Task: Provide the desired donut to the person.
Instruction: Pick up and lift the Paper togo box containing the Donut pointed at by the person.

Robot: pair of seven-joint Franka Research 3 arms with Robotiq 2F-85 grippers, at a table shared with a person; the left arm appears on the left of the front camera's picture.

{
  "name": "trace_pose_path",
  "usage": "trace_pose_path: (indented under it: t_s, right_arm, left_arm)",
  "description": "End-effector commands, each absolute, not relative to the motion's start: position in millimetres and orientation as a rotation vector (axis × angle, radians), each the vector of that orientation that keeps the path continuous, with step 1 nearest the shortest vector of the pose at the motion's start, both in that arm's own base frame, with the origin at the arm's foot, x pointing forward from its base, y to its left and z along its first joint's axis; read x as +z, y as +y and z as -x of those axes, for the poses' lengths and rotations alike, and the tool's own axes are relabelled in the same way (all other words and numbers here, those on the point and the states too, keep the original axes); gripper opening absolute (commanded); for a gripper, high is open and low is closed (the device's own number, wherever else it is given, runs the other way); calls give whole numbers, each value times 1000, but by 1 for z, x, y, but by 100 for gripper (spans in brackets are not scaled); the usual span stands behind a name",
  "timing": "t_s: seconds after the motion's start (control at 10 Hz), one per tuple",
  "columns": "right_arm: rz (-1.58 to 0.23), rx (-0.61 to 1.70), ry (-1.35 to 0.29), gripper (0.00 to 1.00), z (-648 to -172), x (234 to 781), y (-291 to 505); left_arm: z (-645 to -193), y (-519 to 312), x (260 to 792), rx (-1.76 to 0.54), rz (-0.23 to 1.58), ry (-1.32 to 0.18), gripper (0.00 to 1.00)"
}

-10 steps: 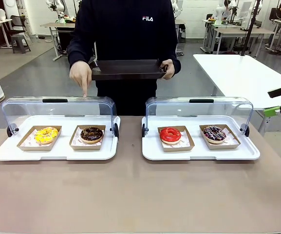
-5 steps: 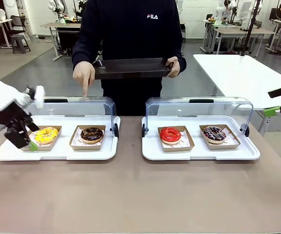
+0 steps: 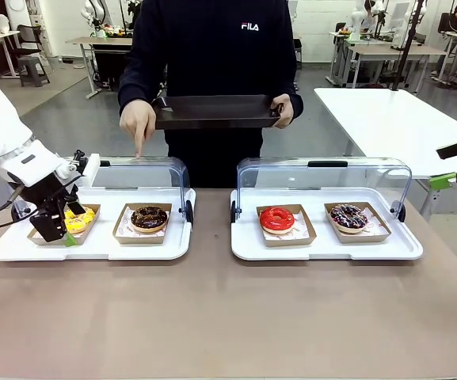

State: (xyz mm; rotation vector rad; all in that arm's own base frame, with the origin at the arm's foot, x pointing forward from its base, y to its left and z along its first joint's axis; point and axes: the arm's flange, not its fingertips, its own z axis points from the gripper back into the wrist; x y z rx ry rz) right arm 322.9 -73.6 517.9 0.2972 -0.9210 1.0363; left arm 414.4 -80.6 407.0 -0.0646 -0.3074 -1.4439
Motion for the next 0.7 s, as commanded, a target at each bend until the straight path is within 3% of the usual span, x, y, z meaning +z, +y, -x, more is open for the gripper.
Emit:
trace_pose_path:
  t_s: [0.0,0.3,0.6]
  right_arm:
    - [-315,1039,-933,100,-325,516,-73]
    - [-315,1039,-933,100,-325,516,-73]
    - [-315,1039,-933,100,-325,516,-73]
  left_arm:
    - [-414,-81,401,-1410,47,-301,100]
    - [-416,-104,399,-1541,-12,-279,100]
    - [-450,-115,371,-1631,-17,-293,100]
